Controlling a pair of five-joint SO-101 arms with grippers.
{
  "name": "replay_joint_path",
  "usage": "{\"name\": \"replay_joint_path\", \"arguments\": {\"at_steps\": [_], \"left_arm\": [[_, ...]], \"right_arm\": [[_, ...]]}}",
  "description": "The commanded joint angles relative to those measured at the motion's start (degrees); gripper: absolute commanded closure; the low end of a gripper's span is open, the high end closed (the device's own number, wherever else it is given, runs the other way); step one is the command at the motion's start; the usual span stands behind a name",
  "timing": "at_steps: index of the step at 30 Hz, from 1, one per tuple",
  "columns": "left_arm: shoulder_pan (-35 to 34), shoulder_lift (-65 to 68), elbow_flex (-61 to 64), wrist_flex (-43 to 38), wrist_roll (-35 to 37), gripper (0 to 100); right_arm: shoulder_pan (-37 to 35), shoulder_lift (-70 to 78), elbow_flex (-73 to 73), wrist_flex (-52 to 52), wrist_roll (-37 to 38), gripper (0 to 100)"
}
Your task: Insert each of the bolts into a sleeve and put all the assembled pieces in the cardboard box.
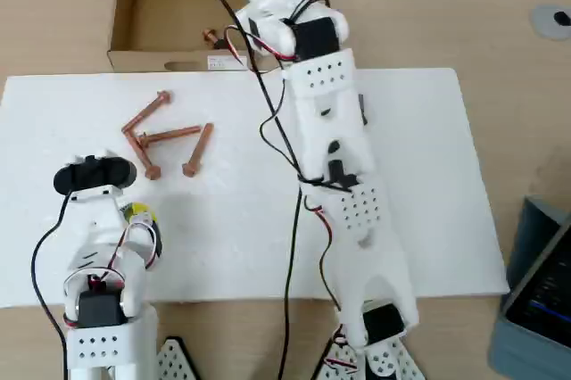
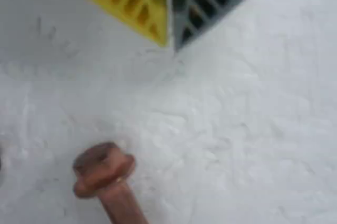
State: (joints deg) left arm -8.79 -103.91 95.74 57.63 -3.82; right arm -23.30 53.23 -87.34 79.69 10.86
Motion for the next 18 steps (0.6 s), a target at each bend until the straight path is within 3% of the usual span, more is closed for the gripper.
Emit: {"name": "replay_joint_path", "arguments": {"at_steps": [1, 9, 18], "left_arm": [[-0.18, -0.57, -0.7, 0.0, -0.18, 100], [-0.35, -0.57, -0.7, 0.0, -0.18, 100], [-0.44, -0.57, -0.7, 0.0, -0.18, 100]], "right_arm": [[1.01, -1.8, -6.73, 7.12, 0.53, 85.0], [1.1, -1.98, -8.13, 22.68, 0.53, 85.0], [3.56, -7.96, 1.98, 22.86, 4.84, 85.2]]}}
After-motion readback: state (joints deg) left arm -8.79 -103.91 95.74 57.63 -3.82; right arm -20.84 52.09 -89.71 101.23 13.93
